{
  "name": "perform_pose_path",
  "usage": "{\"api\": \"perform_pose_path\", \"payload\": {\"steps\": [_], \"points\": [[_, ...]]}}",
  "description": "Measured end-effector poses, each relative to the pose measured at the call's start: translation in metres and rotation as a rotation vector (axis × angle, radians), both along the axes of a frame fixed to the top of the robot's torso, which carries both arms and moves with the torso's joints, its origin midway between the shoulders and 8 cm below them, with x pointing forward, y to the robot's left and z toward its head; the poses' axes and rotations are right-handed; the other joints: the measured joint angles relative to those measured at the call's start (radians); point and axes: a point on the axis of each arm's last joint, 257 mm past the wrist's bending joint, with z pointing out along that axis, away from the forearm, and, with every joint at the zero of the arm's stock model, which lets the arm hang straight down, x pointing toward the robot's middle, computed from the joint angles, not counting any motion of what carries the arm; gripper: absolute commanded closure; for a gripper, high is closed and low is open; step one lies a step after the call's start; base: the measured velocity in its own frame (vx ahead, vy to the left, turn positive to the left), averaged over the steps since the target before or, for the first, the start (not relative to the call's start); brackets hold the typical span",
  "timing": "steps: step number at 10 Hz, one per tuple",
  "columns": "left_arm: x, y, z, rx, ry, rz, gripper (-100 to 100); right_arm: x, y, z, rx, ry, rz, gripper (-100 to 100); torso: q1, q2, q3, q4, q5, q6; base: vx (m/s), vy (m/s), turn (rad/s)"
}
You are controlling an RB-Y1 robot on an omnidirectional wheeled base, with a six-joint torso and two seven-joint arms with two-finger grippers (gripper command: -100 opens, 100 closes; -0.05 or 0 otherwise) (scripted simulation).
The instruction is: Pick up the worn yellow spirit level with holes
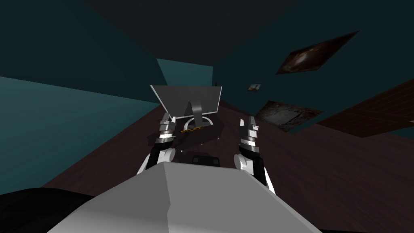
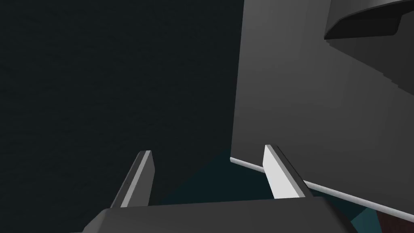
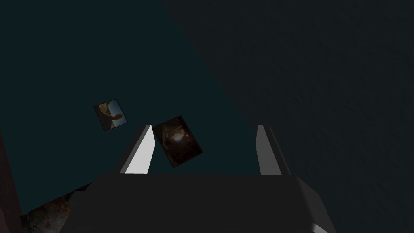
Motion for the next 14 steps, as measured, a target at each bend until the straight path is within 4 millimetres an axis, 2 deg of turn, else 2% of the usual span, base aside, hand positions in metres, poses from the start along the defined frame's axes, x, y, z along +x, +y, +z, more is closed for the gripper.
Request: {"api": "perform_pose_path", "payload": {"steps": [6,11,14], "points": [[0.036,0.009,-0.053,-0.052,0.182,-0.05,-100,0.0,0.0,0.0,0.0,0.0,0.0,0,0.001,-0.003,-0.002,-0.001,0.0,0.0,0.031,0.012,-0.044],[0.054,0.013,-0.088,-0.098,0.293,-0.066,-100,0.0,0.0,0.0,0.0,0.0,0.0,0,0.0,-0.002,-0.001,0.0,0.0,0.0,0.02,0.007,-0.033],[0.069,0.02,-0.117,-0.14,0.386,-0.076,-100,0.0,0.0,0.0,0.0,0.0,0.0,0,0.001,-0.002,-0.001,-0.001,0.0,0.0,0.032,0.014,-0.049]]}}
